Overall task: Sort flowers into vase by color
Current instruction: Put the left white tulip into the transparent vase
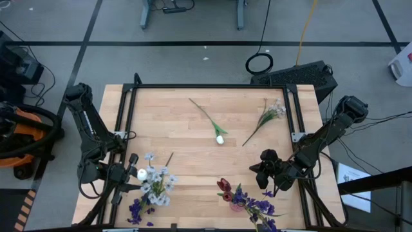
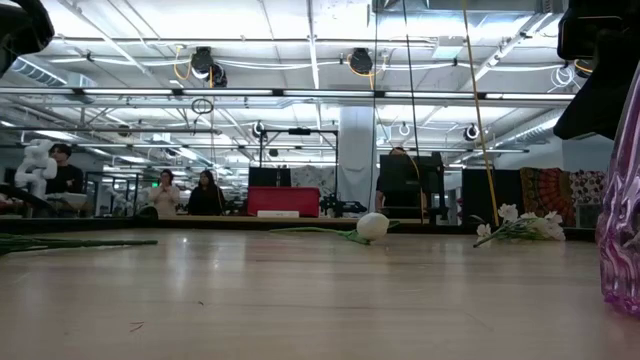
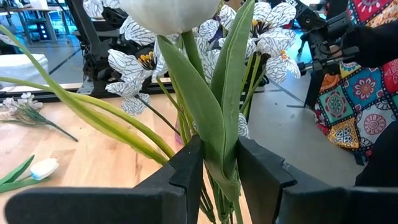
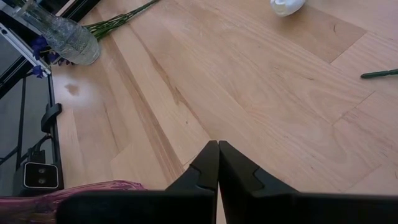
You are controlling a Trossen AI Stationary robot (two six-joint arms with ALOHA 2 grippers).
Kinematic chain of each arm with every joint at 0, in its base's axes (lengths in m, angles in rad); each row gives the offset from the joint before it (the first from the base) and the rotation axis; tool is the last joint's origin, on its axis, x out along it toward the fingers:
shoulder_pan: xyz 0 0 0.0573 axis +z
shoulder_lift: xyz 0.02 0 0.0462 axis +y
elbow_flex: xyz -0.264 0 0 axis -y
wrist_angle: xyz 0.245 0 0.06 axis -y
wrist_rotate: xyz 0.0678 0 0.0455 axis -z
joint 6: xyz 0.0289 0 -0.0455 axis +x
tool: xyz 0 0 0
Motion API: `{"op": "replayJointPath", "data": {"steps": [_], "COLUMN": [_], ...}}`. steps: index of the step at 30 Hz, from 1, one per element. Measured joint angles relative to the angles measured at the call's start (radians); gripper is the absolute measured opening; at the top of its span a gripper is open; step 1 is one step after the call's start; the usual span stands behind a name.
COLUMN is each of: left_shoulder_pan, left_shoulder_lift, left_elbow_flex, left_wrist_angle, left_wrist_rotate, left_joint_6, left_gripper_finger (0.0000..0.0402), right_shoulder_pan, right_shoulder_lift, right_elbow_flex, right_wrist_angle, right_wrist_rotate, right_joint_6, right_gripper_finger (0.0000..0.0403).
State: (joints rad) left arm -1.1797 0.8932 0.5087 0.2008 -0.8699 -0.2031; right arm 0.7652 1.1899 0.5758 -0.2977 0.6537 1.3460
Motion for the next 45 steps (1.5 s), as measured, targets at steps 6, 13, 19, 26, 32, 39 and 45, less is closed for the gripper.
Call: {"op": "replayJointPath", "data": {"steps": [6,13,19,26,32,39,45], "left_shoulder_pan": [0.000,0.000,0.000,0.000,-0.017,-0.056,-0.075], "left_shoulder_lift": [0.000,0.000,0.000,0.000,-0.026,-0.117,-0.204], "left_elbow_flex": [0.000,0.000,0.000,0.000,0.000,0.000,0.001], "left_wrist_angle": [0.012,0.024,0.042,0.043,0.004,-0.094,-0.283], "left_wrist_rotate": [-0.033,-0.033,-0.038,-0.096,-0.065,-0.033,0.017], "left_joint_6": [-0.001,-0.001,-0.001,0.005,0.070,0.051,-0.060], "left_gripper_finger": [0.0101,0.0105,0.0165,0.0241,0.0254,0.0254,0.0254], "right_shoulder_pan": [0.000,0.000,0.000,0.000,0.000,0.000,0.000], "right_shoulder_lift": [0.000,0.000,0.000,0.000,0.000,0.000,0.000], "right_elbow_flex": [0.000,0.000,0.000,0.000,0.000,0.000,0.000], "right_wrist_angle": [0.000,0.000,0.000,0.000,0.000,0.000,-0.003], "right_wrist_rotate": [0.000,0.000,0.000,0.000,0.000,0.000,0.000], "right_joint_6": [0.000,0.000,0.000,0.000,0.000,0.000,0.000], "right_gripper_finger": [0.0000,0.0000,0.0000,0.0000,0.0000,0.0000,0.0000]}}
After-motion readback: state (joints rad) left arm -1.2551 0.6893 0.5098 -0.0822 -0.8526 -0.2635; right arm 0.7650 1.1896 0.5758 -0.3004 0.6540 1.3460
